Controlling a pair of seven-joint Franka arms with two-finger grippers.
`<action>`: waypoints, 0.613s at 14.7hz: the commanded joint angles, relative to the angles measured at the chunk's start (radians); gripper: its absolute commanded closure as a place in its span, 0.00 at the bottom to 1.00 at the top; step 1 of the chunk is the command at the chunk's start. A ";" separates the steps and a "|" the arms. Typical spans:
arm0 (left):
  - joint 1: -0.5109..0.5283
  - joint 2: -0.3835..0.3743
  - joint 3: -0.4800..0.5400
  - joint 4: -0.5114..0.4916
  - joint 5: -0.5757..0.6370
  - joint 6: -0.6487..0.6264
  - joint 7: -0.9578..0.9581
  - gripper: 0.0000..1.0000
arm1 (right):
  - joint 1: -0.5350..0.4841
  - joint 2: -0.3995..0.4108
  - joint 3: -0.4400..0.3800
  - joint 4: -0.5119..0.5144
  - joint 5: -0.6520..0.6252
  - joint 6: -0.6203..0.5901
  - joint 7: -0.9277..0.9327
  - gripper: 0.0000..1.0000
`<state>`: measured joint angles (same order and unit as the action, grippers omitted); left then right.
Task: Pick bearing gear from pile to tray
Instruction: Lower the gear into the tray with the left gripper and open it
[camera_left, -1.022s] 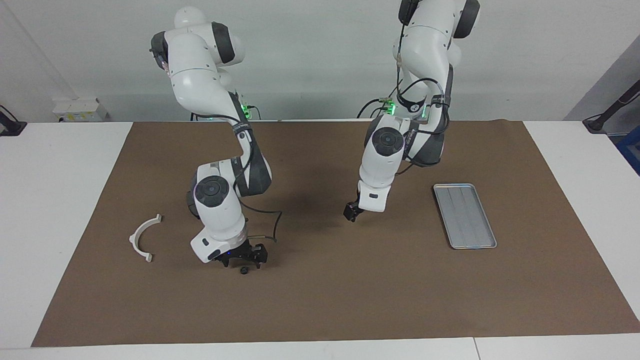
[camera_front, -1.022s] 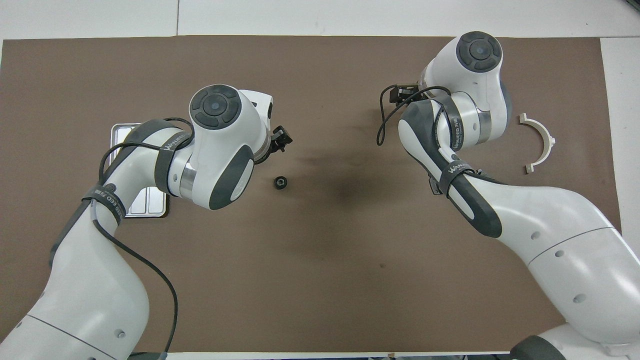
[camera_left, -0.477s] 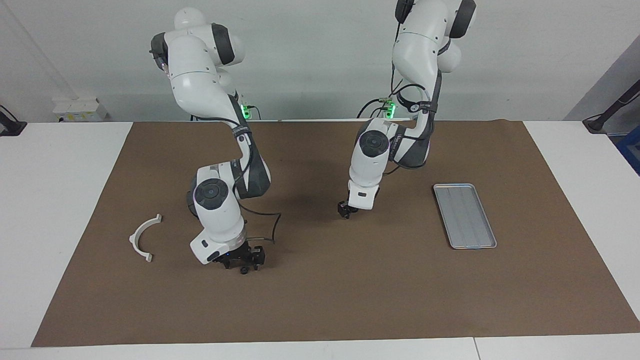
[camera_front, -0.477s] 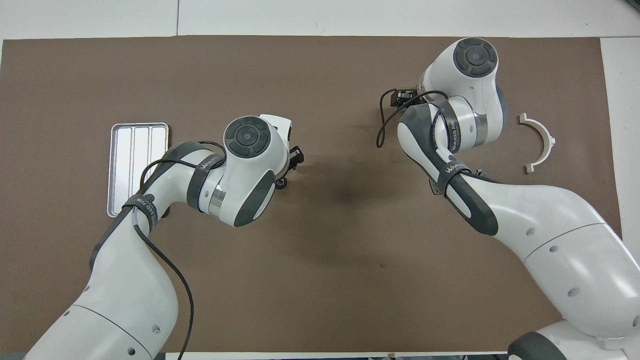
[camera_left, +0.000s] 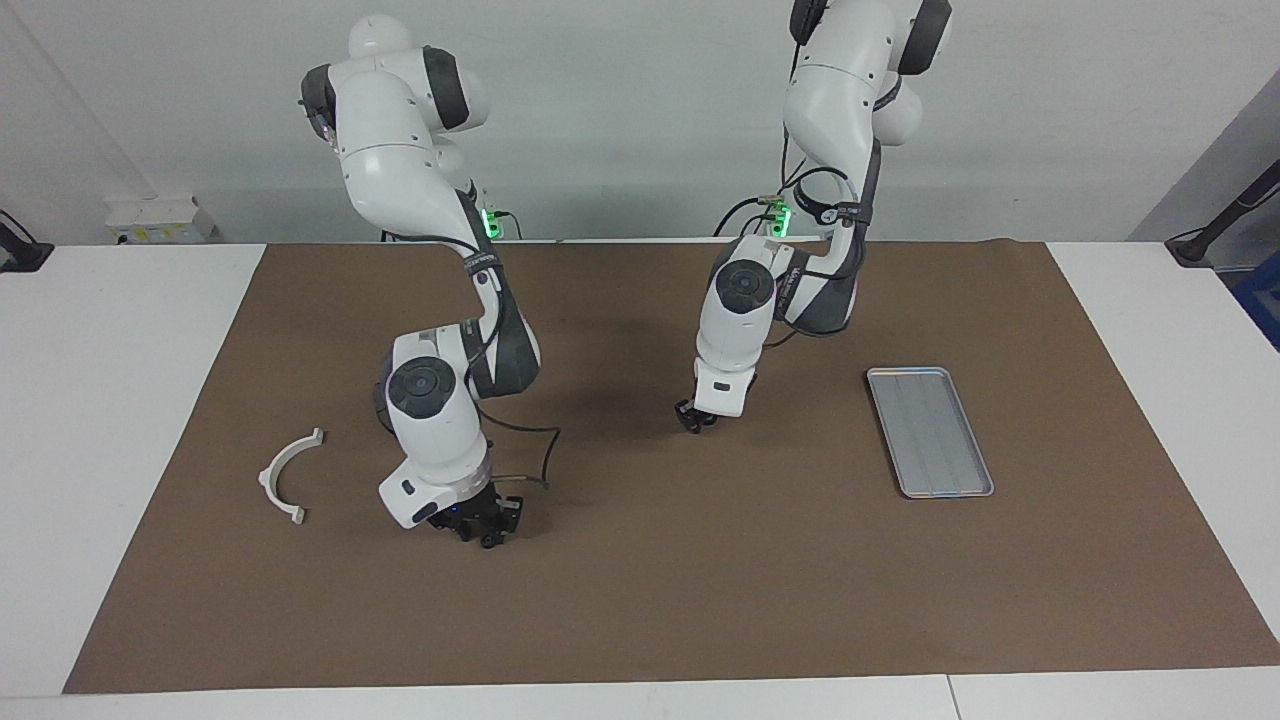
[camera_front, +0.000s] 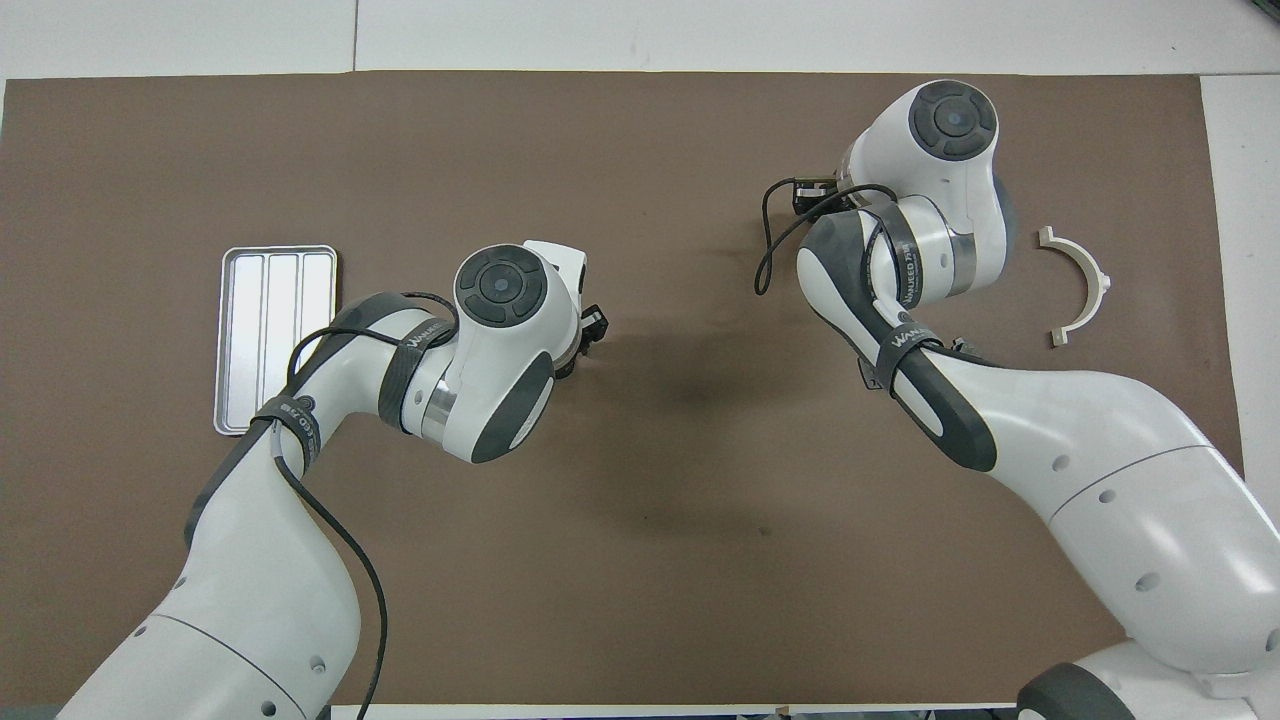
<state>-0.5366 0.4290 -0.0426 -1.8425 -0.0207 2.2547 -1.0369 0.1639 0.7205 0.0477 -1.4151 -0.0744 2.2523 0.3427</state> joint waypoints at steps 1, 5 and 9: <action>-0.020 -0.041 0.013 -0.064 0.018 0.042 -0.022 0.44 | -0.009 0.002 0.011 -0.018 -0.018 0.021 0.012 0.71; -0.020 -0.041 0.013 -0.063 0.019 0.042 -0.022 0.95 | -0.010 0.002 0.012 -0.022 -0.015 0.023 0.013 0.96; 0.004 -0.049 0.024 -0.004 0.048 -0.050 -0.002 1.00 | -0.009 -0.001 0.011 -0.016 -0.018 0.009 0.013 1.00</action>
<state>-0.5417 0.4174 -0.0344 -1.8485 -0.0133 2.2581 -1.0381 0.1635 0.7167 0.0447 -1.4152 -0.0769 2.2522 0.3428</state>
